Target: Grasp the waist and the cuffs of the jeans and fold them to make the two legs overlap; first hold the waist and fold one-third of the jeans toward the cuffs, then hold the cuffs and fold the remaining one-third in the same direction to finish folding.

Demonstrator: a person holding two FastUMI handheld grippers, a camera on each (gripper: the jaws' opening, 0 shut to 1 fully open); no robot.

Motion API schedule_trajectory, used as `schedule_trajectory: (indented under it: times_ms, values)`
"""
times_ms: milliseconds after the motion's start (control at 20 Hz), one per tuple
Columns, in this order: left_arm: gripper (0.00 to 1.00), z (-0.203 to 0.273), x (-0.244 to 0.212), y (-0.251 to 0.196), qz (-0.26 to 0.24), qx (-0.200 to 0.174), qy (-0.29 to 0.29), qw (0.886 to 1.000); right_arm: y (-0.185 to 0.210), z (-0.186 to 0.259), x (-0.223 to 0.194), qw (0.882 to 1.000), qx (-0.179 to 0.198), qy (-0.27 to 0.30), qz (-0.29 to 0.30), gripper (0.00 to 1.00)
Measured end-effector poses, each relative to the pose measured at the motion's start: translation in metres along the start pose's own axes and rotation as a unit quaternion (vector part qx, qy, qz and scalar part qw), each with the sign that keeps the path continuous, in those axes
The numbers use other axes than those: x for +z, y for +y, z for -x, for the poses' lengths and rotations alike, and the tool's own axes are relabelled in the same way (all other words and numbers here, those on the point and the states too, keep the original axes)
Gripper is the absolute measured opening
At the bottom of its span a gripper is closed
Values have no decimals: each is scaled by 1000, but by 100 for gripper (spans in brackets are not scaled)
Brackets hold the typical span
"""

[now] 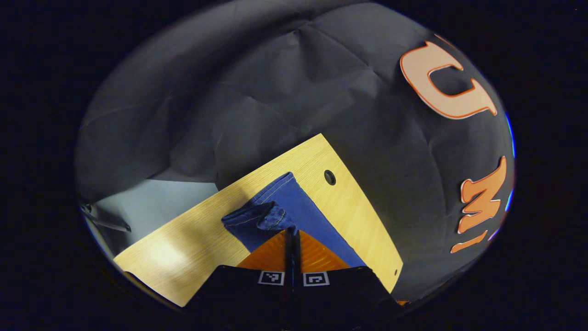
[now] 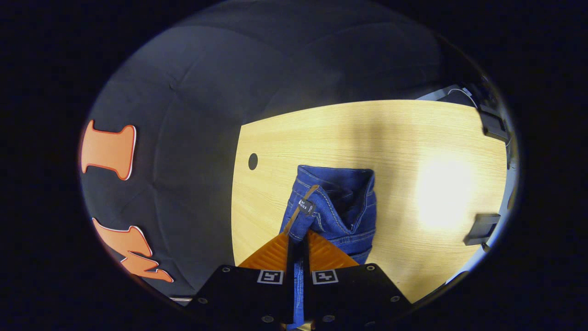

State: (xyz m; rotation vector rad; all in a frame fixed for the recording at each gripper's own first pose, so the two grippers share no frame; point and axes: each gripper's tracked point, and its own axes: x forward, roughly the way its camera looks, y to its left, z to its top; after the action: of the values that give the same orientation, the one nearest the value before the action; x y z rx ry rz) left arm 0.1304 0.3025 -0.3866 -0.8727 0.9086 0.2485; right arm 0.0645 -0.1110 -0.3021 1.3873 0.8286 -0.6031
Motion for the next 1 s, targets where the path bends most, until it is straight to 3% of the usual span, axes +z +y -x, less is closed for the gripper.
schedule_trajectory:
  times_ms: [500, 650, 700, 800, 850, 950, 1000]
  values:
    - [1, -78, 2, -13, -99, 77, 27, 992, 17, -75, 3, 998, -35, 40, 20, 9]
    - [2, -81, 11, -20, -97, 97, 24, 990, 18, -85, 2, 998, -44, 49, 5, 9]
    - [8, -86, 12, -22, -97, 100, 23, 990, 18, -89, 2, 998, -42, 51, 11, 9]
    - [11, -89, 4, -19, -112, 106, 22, 988, 18, -94, -2, 998, -44, 50, 9, 9]
    - [19, -92, 6, -22, -124, 106, 17, 987, 18, -96, -2, 998, -44, 50, 5, 9]
    - [45, -90, 11, -33, -147, 98, 3, 984, 20, -92, 0, 998, -44, 50, 6, 9]
    - [44, -88, 12, -39, -155, 93, 1, 984, 22, -90, -1, 998, -43, 49, 7, 9]
